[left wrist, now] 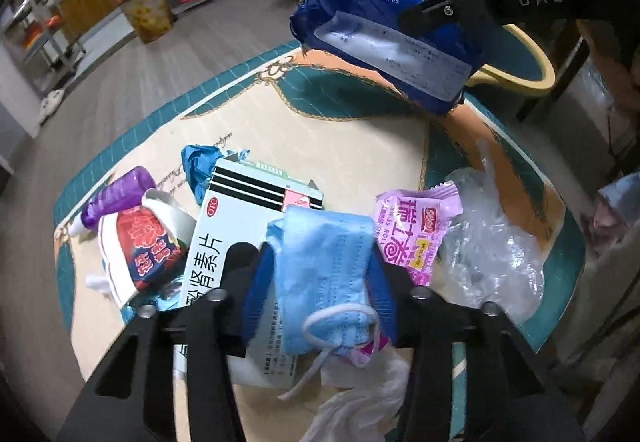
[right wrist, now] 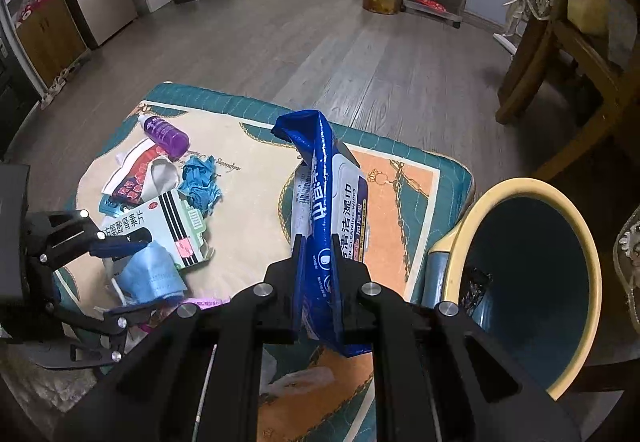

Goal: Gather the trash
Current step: 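Carry the wipes pack toward the bin with the right gripper while the left gripper grasps a blue mask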

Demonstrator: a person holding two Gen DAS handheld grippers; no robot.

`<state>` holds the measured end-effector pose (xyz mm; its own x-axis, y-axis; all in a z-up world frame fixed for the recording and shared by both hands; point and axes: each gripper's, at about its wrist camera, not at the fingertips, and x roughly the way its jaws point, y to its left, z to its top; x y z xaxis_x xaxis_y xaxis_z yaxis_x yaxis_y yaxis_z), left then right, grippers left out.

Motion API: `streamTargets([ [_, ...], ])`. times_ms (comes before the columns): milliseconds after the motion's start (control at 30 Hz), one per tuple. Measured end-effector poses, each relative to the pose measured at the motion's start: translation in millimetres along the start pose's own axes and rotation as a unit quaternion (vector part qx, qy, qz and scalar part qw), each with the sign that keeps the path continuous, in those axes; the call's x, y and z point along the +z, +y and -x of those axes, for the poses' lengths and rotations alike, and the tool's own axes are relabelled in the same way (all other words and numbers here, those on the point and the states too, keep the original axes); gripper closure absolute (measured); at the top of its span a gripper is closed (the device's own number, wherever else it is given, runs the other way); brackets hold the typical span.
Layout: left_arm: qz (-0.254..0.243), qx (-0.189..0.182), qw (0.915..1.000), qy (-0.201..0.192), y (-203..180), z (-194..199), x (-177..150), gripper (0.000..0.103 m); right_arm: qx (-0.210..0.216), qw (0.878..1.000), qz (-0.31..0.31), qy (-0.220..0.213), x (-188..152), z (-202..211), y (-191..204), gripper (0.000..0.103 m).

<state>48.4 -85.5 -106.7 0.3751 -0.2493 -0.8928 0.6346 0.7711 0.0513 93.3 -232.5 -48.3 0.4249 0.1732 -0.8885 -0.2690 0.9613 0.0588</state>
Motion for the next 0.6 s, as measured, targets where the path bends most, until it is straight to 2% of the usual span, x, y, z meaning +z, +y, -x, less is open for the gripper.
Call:
streamTargets([
  [100,-0.001,-0.017,0.9998,-0.009,0,5,2,0.07,0.005,1.0,0.0,-0.003,0,3,1,0.092],
  [233,0.011,-0.014,0.999,-0.041,2,27,14,0.074,0.012,1.0,-0.006,-0.013,-1,13,1,0.092],
  [400,0.036,-0.007,0.9959,-0.082,4,56,31,0.074,0.019,0.999,-0.028,-0.041,0,41,-3,0.092],
  [500,0.047,0.002,0.9938,-0.1,0,71,44,0.074,0.022,0.997,-0.049,-0.063,2,65,-9,0.092],
  [600,0.071,-0.004,0.9892,-0.128,-6,88,61,0.074,0.015,0.994,-0.066,-0.087,-2,96,-15,0.092],
])
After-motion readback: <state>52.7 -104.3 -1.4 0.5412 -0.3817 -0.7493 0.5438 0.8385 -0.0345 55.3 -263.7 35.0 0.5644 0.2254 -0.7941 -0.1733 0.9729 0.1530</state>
